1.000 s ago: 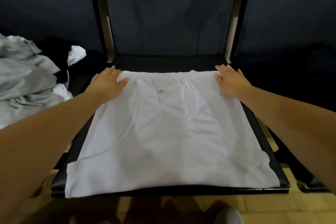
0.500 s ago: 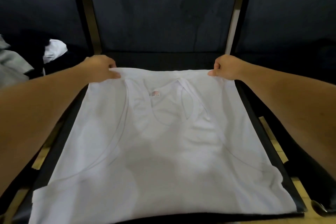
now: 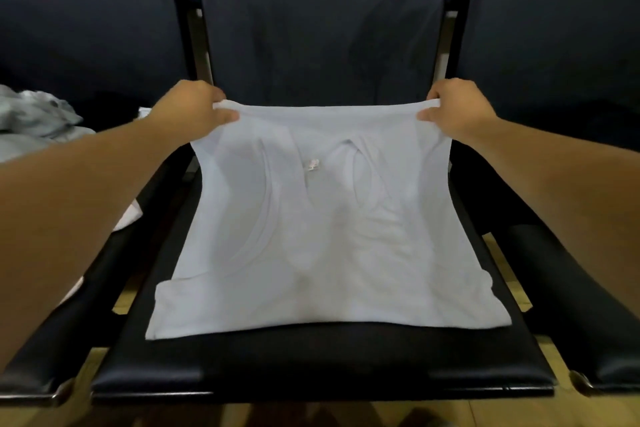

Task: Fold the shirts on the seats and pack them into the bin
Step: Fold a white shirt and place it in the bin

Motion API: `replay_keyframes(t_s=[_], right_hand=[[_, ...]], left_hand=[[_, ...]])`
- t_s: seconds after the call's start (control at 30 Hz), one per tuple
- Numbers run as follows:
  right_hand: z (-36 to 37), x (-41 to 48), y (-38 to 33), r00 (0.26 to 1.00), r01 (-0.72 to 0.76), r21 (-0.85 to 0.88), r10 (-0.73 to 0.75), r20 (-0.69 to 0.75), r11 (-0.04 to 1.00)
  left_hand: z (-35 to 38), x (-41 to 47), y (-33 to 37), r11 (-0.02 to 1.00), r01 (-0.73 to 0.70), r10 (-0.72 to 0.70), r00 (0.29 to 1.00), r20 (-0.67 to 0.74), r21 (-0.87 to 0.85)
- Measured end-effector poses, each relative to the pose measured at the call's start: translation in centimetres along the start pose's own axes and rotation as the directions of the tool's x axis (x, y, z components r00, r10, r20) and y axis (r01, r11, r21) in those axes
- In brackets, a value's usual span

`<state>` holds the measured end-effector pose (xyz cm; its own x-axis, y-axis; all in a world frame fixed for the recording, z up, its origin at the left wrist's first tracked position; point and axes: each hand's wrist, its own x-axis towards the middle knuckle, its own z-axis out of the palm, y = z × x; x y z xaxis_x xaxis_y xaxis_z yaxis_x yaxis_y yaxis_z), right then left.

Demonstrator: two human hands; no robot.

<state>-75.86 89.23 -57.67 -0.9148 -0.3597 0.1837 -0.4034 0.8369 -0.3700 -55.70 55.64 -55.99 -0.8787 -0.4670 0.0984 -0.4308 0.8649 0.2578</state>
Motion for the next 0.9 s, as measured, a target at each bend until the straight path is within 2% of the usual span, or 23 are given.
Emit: replay_keyframes(t_s=[0.2,0.33,0.43,0.6,0.7,0.77,0.9], right_hand=[[-2.7,-7.7,0.5,0.998,-0.005,0.149,0.015,-0.067,0.989],[-3.3,-14.7,1.5,0.999,-0.009,0.191,0.015,-0.030,0.981],[-3.0,-19.4,2.2,1.000,-0.006,0.162,0.002,0.025,0.987],[-1.2,-23.1,3.9,0.972,0.074,-0.044,-0.062,0.225,0.996],[-0.5,-23.6,4.2,0.960,0.117,-0.121,-0.081,0.269,0.986],[-0.2,-23.7,4.4,0.963,0.114,-0.143,-0.073,0.261,0.983],[-0.9,-23.9,3.9,0.979,0.156,-0.102,-0.140,0.150,0.982]], left_hand=[[-2.8,-7.4,-0.3,0.969,-0.079,0.084,0.996,0.011,-0.235],[-2.6,-13.0,-1.3,0.953,-0.119,0.116,0.993,-0.028,-0.278],[-1.5,-16.9,-1.9,0.932,-0.133,0.148,0.989,0.019,-0.337],[0.8,-21.3,-3.6,0.961,-0.235,0.260,0.948,0.184,-0.145],[1.8,-22.3,-4.2,0.955,-0.295,0.293,0.917,0.270,-0.036],[2.2,-22.2,-4.8,0.958,-0.285,0.278,0.920,0.275,-0.013],[2.4,-21.8,-5.8,0.953,-0.301,0.304,0.940,0.157,-0.043]])
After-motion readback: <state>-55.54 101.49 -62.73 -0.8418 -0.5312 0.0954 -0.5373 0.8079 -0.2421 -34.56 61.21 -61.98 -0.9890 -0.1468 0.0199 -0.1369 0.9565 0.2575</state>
